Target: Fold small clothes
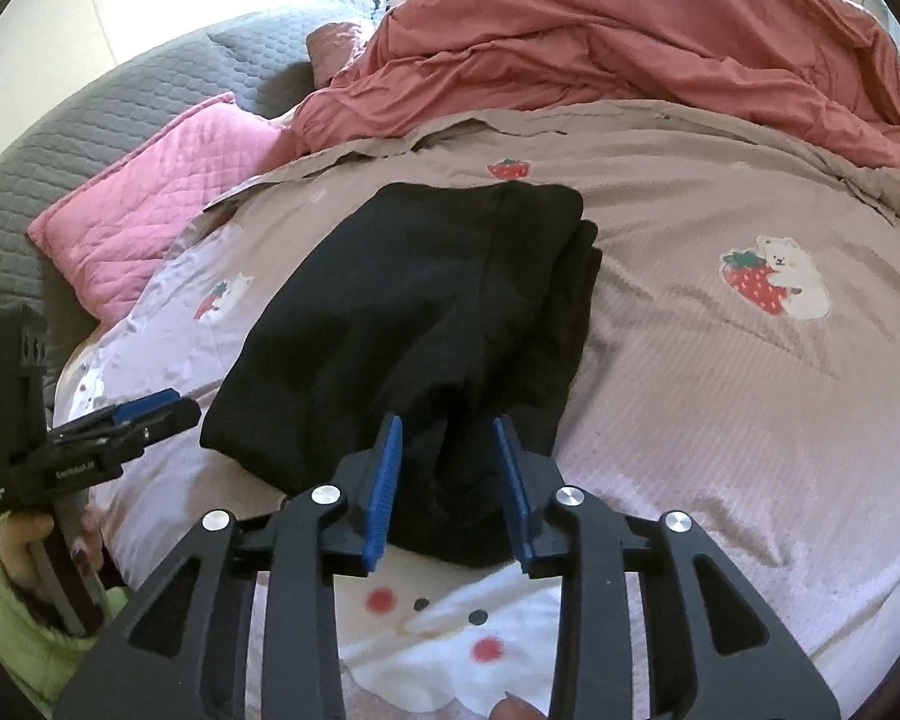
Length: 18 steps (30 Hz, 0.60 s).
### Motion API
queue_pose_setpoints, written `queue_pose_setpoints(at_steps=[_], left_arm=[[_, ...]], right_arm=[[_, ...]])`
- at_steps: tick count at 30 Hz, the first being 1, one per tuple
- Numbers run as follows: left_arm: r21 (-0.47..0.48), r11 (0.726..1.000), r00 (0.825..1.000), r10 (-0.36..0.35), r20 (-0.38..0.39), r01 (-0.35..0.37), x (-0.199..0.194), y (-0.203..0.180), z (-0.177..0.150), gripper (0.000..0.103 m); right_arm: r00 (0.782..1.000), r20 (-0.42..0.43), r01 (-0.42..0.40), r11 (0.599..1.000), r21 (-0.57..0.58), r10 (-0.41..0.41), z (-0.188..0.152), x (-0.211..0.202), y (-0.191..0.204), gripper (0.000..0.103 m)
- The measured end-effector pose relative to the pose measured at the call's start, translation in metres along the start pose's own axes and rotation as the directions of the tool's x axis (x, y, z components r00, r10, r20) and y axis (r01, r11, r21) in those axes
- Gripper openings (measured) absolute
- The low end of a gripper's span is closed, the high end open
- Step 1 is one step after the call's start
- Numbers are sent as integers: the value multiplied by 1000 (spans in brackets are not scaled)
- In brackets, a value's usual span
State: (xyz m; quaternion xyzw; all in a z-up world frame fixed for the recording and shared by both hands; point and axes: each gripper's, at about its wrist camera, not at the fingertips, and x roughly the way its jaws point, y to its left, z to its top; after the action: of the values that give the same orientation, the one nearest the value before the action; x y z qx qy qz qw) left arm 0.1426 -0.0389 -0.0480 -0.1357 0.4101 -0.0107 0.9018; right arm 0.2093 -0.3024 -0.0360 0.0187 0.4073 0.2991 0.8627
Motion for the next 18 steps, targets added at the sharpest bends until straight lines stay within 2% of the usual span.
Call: queue_pose_setpoints(at_steps=[4, 7, 16, 18], left_arm=[[2, 1000, 1000, 10, -10, -10, 0, -2, -2, 69], [2, 1000, 1000, 16, -19, -16, 1, -2, -3, 70], [7, 1000, 998, 29, -52, -29, 12, -8, -1, 70], [1, 1000, 998, 21, -61, -21, 17, -9, 4, 73]], right_arm=[[1000, -17, -7, 1000, 8, 7, -1, 6, 1, 30], [1000, -20, -10, 1000, -8, 10, 0, 10, 2, 36], [999, -36, -40, 999, -20, 40, 3, 28, -2, 36], [998, -38, -46, 999, -14, 45, 2, 29, -3, 36]])
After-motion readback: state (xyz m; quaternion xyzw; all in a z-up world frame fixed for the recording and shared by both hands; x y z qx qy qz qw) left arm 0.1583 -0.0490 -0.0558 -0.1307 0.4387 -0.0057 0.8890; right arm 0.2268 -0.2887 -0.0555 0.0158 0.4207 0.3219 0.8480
